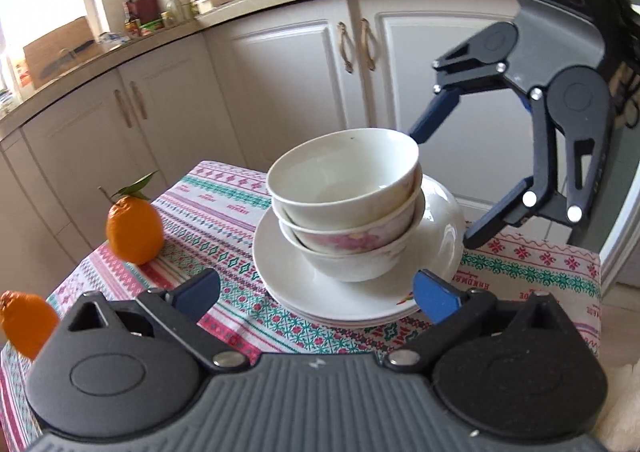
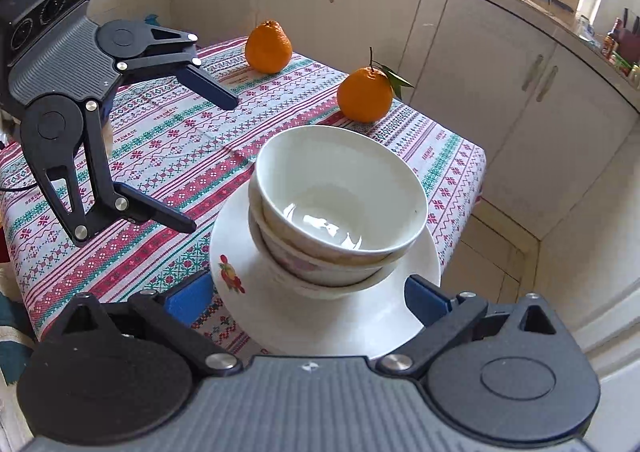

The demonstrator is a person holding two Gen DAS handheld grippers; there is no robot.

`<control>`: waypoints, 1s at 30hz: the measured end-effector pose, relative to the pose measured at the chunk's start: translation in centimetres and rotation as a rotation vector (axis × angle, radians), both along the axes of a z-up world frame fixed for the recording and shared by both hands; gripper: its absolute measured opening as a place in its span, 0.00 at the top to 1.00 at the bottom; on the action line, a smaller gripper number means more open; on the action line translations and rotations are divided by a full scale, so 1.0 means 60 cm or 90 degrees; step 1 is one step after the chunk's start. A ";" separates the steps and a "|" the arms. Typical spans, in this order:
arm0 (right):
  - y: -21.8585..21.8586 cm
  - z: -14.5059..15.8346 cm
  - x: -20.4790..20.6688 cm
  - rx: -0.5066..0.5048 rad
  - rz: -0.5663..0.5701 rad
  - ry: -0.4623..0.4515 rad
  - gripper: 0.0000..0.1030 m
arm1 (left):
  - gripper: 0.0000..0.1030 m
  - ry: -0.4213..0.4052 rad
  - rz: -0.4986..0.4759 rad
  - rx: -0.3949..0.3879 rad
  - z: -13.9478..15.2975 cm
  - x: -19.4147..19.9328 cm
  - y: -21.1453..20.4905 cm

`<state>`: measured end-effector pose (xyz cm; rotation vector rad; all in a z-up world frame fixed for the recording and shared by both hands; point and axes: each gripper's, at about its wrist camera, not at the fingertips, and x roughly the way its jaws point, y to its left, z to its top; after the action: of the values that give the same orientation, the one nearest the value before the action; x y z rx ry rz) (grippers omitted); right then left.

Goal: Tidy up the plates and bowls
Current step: 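Lower the bowl stack onto the fruit-print plate with both tools, then open both tools and pull them back from the stacked dishes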

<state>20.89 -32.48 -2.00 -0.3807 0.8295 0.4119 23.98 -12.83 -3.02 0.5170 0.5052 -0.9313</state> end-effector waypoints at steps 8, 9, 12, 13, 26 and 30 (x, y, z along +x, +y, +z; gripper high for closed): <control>0.035 -0.007 -0.073 0.027 -0.198 -0.019 0.00 | 0.01 0.002 0.190 -0.073 0.025 -0.065 0.046; 0.037 -0.006 -0.080 0.035 -0.234 -0.028 0.00 | 0.01 0.003 0.215 -0.075 0.028 -0.074 0.051; 0.042 0.002 -0.106 0.067 -0.359 -0.047 0.00 | 0.01 0.005 0.290 -0.078 0.038 -0.095 0.060; 0.044 0.005 -0.116 0.072 -0.396 -0.056 0.00 | 0.01 0.005 0.313 -0.076 0.041 -0.101 0.062; 0.109 0.051 -0.174 0.064 -0.497 -0.159 0.00 | 0.01 0.003 0.407 -0.091 0.080 -0.149 0.073; 0.112 0.056 -0.176 0.068 -0.503 -0.168 0.00 | 0.01 0.006 0.418 -0.093 0.080 -0.150 0.074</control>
<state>10.36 -25.76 1.37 0.0128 0.6347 -0.3246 14.99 -8.37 1.78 0.1869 0.5627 -0.3370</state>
